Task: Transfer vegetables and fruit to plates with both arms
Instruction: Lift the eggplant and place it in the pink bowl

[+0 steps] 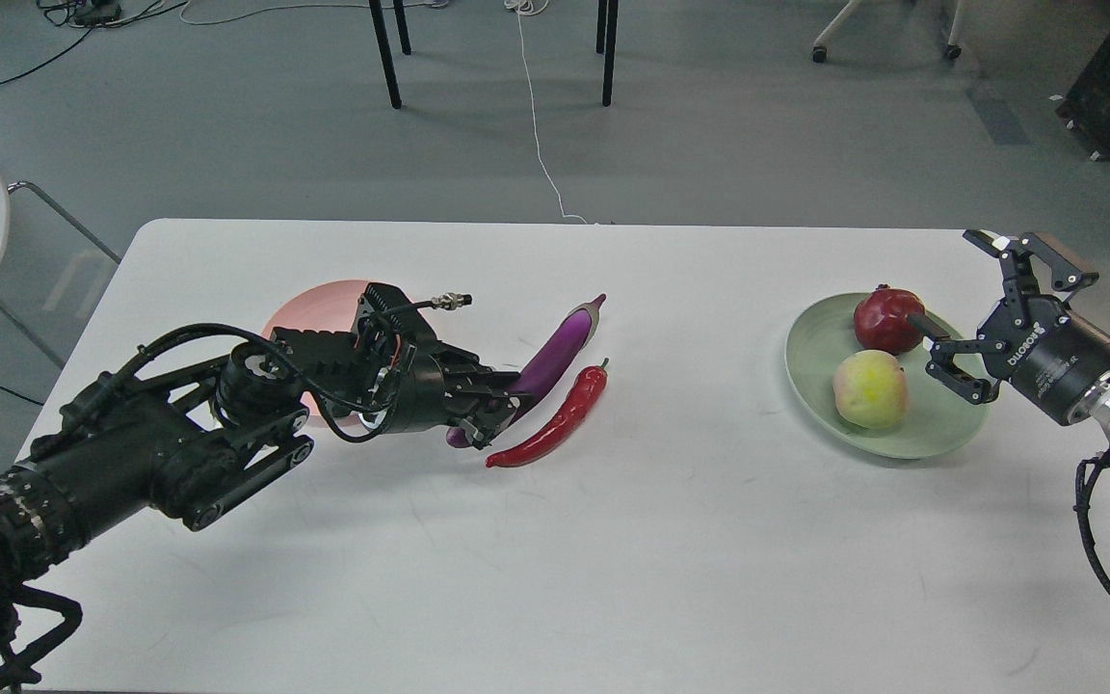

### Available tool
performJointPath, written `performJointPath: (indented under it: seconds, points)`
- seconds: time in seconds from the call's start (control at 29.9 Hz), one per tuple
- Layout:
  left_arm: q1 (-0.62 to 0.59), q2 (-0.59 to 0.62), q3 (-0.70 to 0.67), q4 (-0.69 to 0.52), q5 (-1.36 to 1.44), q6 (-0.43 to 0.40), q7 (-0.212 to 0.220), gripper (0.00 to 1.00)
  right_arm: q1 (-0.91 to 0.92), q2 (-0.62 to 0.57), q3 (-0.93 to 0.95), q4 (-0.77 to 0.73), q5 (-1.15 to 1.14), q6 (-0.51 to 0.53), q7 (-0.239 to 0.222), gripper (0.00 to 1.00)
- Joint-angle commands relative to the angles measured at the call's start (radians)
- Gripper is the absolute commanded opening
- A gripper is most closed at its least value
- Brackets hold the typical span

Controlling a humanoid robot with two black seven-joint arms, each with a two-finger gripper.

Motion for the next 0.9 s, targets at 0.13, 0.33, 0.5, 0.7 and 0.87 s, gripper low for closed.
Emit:
performJointPath:
  seconds: [0.13,0.33,0.5,0.7,0.87]
  points:
    - [-0.082,0.117,-0.001,-0.004,-0.032,0.010,0.000,0.15,0.000,-0.003,0.000,-0.003,-0.001,0.000,0.000,0.99]
    - [-0.067,0.270,0.017,-0.028,-0.057,-0.005,0.000,0.16,0.000,-0.006,0.005,-0.001,-0.001,0.000,0.000,0.99]
    - [-0.015,0.356,0.016,-0.031,-0.059,-0.034,0.000,0.16,-0.003,-0.005,0.004,0.000,-0.002,0.000,0.000,0.99]
    - [0.024,0.381,0.016,-0.030,-0.060,-0.042,0.000,0.18,-0.003,-0.005,0.004,0.003,-0.002,0.000,0.000,0.99]
    - [0.030,0.372,0.014,-0.018,-0.063,-0.040,0.000,0.24,-0.010,-0.005,0.004,0.005,-0.002,0.000,0.000,0.99]
